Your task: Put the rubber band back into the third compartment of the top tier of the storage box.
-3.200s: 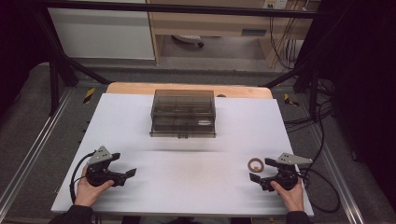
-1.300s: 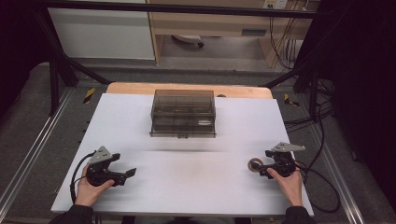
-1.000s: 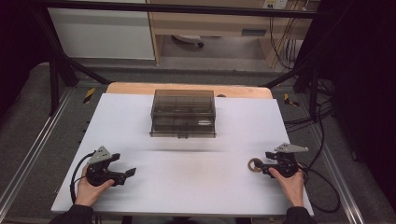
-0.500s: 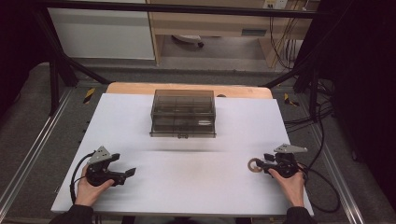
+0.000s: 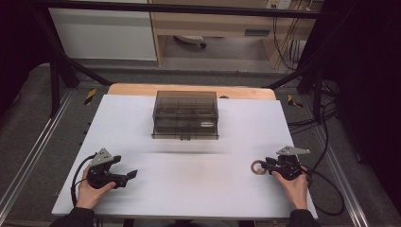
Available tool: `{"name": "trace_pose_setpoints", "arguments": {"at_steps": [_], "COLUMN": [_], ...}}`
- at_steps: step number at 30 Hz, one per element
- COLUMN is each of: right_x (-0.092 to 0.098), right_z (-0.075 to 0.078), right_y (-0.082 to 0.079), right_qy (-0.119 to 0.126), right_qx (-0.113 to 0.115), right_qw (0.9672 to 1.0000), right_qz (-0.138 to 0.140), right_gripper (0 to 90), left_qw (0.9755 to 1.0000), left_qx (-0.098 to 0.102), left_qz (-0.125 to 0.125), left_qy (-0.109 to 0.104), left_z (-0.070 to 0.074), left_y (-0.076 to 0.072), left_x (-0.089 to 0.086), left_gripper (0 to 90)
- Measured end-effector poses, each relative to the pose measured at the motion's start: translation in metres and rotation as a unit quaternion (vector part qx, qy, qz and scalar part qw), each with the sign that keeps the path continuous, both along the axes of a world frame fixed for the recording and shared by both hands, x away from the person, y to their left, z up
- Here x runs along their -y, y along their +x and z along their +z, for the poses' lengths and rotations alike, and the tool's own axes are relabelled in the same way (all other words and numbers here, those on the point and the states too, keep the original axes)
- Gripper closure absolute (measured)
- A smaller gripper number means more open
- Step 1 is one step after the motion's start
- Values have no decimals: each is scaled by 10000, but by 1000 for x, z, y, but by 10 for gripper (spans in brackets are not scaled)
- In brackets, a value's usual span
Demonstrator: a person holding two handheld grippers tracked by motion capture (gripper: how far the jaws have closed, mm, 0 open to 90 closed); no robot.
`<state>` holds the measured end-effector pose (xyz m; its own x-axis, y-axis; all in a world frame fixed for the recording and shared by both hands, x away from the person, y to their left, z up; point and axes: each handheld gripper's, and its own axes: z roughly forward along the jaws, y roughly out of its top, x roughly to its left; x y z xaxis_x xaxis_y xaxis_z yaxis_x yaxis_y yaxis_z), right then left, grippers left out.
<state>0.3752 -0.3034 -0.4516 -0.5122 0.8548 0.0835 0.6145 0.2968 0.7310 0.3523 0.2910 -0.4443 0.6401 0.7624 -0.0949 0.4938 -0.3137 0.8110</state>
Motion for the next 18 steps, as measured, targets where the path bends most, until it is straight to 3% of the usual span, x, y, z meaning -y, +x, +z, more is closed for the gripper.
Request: {"name": "trace_pose_setpoints", "arguments": {"at_steps": [18], "right_x": [-1], "right_z": [-1], "right_y": [1], "right_qy": [-166], "right_qx": [-21], "right_qw": [9999], "right_qz": [-7], "right_gripper": [757], "left_qw": [10000], "left_qx": [10], "left_qz": [21], "left_qy": [-3], "left_z": [0], "left_y": [0], "left_x": [0], "left_gripper": [73]}}
